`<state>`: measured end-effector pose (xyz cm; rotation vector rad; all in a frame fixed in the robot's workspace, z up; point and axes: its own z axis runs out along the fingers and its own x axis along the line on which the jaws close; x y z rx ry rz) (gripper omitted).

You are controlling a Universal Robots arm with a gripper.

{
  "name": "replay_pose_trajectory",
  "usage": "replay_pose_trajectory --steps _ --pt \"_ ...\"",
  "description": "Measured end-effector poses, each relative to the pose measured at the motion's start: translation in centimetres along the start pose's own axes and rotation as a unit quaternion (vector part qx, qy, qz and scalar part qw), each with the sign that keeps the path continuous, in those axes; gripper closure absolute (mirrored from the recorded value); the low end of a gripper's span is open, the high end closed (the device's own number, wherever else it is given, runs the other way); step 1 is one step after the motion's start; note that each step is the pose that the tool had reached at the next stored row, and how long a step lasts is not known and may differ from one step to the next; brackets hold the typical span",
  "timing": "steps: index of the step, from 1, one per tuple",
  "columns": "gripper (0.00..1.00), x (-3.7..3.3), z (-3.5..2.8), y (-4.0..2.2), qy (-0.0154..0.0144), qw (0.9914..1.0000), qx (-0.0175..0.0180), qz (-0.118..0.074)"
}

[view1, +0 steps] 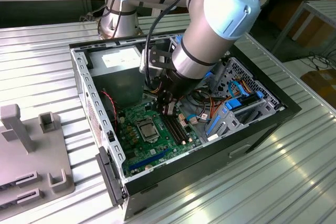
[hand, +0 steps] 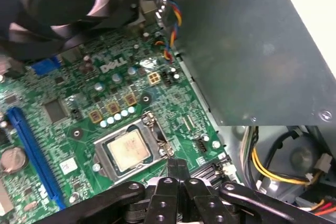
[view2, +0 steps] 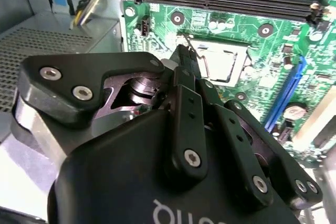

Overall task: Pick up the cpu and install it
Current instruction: 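Install the first cpu locking lever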

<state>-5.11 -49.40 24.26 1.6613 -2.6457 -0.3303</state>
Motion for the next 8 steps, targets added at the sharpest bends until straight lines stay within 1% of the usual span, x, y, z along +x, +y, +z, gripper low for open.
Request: replay_pose_trajectory --steps 1,2,3,5,7,8 --pt "0.89 0.00 -0.02 0.01 0.0031 0.99999 0.0014 -0.003" --pt "0.89 0.00 -0.03 0.01 0.0051 0.99997 0.0027 -0.005" --pt "0.89 0.00 -0.04 0.02 0.0064 0.99994 0.0054 -0.008" --pt "0.89 0.02 -0.04 0.06 0.0071 0.99985 0.0126 -0.009" --pt "0.89 0.05 -0.04 0.11 0.0062 0.99968 0.0218 -0.011" --pt "0.89 0.06 -0.04 0.12 0.0054 0.99958 0.0255 -0.013"
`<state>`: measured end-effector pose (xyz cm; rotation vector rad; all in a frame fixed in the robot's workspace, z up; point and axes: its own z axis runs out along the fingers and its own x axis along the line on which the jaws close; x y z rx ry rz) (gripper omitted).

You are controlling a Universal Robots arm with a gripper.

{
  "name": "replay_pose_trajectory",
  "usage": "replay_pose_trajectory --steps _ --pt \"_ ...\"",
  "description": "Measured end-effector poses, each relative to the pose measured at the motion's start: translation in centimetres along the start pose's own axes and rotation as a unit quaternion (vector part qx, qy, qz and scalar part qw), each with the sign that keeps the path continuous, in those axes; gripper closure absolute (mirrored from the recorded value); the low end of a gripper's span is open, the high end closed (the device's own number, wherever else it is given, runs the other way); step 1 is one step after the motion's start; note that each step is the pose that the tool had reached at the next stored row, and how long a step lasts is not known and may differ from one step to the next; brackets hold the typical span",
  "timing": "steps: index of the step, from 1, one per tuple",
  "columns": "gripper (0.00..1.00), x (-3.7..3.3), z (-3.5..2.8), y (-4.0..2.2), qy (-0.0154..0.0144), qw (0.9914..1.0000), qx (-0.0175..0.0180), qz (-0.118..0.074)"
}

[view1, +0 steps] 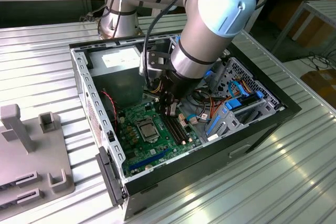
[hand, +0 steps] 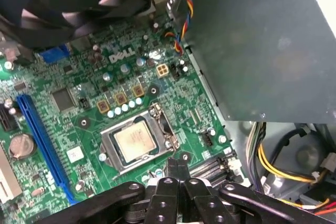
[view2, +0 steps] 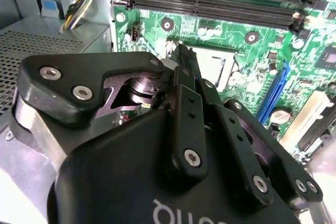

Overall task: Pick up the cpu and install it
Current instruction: 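Install the first cpu locking lever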

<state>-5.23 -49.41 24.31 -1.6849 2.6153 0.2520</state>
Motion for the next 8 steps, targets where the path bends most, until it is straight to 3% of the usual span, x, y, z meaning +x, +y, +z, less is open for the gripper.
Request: replay_pose_trajectory --steps 1,2,6,8 --pt "0.89 0.00 0.01 0.02 -0.0011 0.99999 0.0032 -0.003" --pt "0.89 0.01 0.01 0.04 -0.0010 0.99998 0.0033 -0.005" --pt "0.89 0.09 0.04 0.19 0.0009 0.99977 0.0016 -0.021" --pt "0.89 0.09 0.05 0.22 0.0029 0.99926 0.0001 -0.038"
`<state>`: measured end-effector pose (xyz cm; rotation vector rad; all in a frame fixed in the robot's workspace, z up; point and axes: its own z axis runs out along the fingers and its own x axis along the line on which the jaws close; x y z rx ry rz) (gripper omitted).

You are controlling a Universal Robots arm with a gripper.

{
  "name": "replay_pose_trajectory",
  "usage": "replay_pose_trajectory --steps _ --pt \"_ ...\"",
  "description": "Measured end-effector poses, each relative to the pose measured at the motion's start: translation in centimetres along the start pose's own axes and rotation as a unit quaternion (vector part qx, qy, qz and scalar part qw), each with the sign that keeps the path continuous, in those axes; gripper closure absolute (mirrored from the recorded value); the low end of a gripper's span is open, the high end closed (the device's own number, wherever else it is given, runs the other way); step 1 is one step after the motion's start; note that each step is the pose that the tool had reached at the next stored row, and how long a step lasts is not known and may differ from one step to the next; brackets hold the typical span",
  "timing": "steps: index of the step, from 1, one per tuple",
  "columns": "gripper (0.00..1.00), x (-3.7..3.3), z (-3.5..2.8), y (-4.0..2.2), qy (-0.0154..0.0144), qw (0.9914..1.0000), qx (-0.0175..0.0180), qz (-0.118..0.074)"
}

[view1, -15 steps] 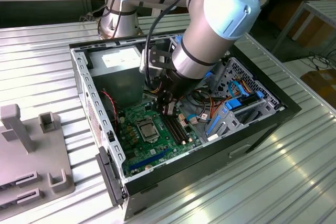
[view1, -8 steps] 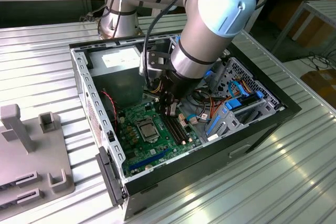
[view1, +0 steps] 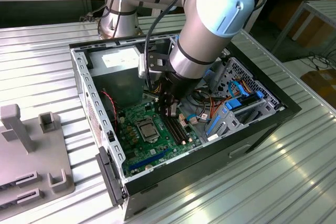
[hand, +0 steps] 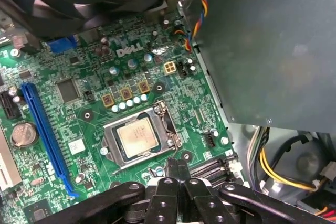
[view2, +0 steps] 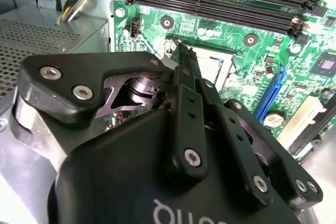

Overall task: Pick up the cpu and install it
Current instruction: 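Install the first cpu locking lever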

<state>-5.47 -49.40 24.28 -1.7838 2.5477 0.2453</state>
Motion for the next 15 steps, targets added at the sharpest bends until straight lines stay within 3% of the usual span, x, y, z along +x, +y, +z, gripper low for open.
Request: replay_pose_trajectory --steps 2,4,9,12,15 --pt "0.89 0.00 0.00 -0.01 0.0023 0.99981 -0.0017 -0.019" --pt "0.89 0.00 0.03 -0.01 0.0056 0.99889 -0.0047 -0.047" --pt "0.89 0.01 0.08 -0.02 0.0104 0.99600 -0.0091 -0.088" --pt "0.89 0.05 0.08 0.03 0.0107 0.99530 -0.0077 -0.096" --pt "0.89 0.22 0.07 0.11 0.0096 0.99510 -0.0022 -0.098"
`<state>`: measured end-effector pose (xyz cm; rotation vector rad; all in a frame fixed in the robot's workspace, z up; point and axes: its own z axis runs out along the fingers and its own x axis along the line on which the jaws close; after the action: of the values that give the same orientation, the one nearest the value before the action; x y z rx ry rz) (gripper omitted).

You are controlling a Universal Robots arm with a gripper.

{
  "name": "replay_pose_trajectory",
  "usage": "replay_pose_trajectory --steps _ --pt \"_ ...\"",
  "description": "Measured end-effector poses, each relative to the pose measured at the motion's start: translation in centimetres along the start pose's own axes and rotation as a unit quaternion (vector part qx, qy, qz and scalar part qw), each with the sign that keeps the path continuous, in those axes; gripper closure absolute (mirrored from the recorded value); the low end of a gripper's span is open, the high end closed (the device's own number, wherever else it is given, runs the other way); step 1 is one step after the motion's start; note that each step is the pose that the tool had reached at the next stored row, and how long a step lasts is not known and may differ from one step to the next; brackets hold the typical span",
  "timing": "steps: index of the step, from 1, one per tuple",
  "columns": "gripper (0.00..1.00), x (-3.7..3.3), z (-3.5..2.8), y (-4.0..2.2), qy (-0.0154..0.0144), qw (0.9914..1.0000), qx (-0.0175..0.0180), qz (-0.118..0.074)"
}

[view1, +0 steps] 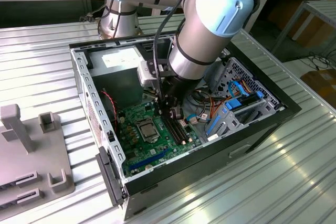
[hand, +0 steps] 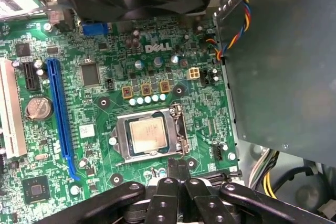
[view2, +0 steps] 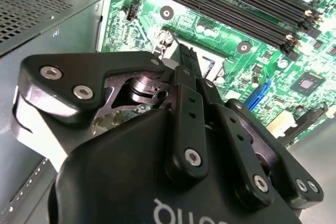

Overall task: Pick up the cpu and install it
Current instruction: 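Install the first cpu locking lever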

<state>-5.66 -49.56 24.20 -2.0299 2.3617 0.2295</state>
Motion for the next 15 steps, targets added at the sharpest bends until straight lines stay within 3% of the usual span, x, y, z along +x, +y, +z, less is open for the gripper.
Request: replay_pose_trajectory --steps 2,4,15 --pt "0.89 0.10 0.01 0.09 0.0010 0.99999 0.0032 -0.002" --pt "0.89 0.15 0.00 0.18 0.0031 0.99998 0.0040 -0.002" --pt "0.89 0.34 0.43 0.29 0.0150 0.99985 0.0056 -0.006"
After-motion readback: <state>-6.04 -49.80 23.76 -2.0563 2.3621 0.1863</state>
